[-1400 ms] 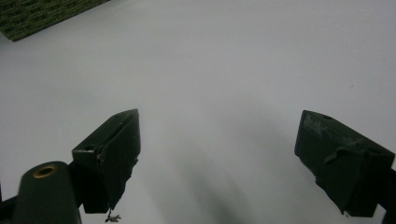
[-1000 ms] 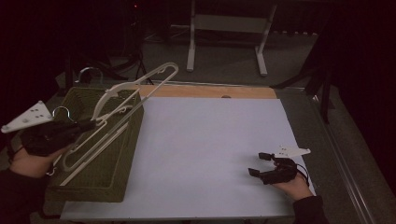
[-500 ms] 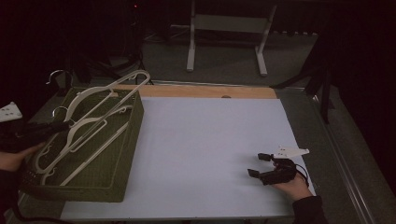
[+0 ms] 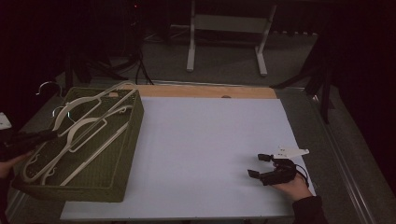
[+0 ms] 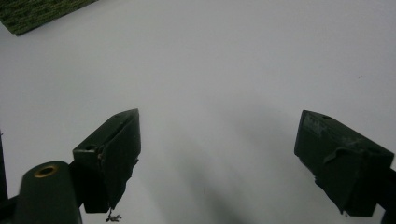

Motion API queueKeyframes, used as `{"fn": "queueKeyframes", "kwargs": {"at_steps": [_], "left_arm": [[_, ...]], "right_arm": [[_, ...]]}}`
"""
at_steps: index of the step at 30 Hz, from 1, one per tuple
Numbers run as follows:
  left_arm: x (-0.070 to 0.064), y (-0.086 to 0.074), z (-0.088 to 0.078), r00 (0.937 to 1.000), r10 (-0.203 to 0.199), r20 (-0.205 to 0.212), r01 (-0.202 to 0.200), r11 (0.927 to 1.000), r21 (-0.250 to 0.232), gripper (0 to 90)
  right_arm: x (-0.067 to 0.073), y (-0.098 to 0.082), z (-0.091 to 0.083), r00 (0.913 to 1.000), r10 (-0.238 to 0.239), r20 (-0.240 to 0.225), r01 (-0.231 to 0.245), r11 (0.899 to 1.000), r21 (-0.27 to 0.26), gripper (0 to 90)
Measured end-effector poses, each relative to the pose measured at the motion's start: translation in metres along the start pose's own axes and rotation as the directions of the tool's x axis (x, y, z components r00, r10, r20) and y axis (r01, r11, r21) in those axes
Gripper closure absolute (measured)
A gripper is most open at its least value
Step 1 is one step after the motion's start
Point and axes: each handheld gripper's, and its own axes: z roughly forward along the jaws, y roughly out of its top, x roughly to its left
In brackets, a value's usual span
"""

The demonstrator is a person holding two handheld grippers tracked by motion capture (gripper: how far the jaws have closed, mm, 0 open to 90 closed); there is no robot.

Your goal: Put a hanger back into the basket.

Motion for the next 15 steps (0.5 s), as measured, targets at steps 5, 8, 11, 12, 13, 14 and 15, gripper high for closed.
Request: {"fn": "queueKeyframes", "kwargs": {"at_steps": [5, 8, 11, 12, 13, 14, 15], "left_arm": [[0.010, -0.011, 0.002, 0.9997, -0.023, 0.007, 0.023, 0.9992, 0.032, 88.0], [0.014, -0.017, 0.003, 0.9992, -0.037, 0.013, 0.036, 0.9981, 0.049, 88.0], [0.015, -0.020, 0.004, 0.9985, -0.045, 0.030, 0.044, 0.9981, 0.043, 87.9], [0.016, -0.020, 0.006, 0.9985, -0.043, 0.035, 0.041, 0.9978, 0.053, 87.9], [0.016, -0.019, 0.007, 0.9982, -0.042, 0.043, 0.039, 0.9974, 0.061, 87.9], [0.016, -0.019, 0.009, 0.9985, -0.038, 0.040, 0.035, 0.9965, 0.076, 87.9], [0.017, -0.018, 0.011, 0.9985, -0.039, 0.038, 0.036, 0.9957, 0.086, 87.9]], "right_arm": [[0.000, 0.000, 0.000, 1.0000, -0.001, -0.003, 0.001, 1.000, 0.000, 14.7], [0.000, 0.000, 0.000, 1.0000, 0.000, -0.003, 0.000, 1.000, 0.000, 14.7], [0.000, 0.000, 0.000, 1.0000, -0.001, -0.003, 0.001, 1.000, 0.000, 14.7], [0.000, 0.000, 0.000, 1.0000, -0.001, -0.004, 0.001, 1.000, 0.000, 14.7], [0.000, 0.000, 0.001, 1.0000, -0.001, -0.004, 0.001, 1.000, 0.001, 14.7], [0.000, 0.000, 0.001, 1.0000, -0.004, -0.004, 0.004, 1.000, 0.002, 14.7], [0.000, 0.000, 0.001, 1.0000, -0.003, -0.005, 0.003, 1.000, 0.002, 14.7]]}}
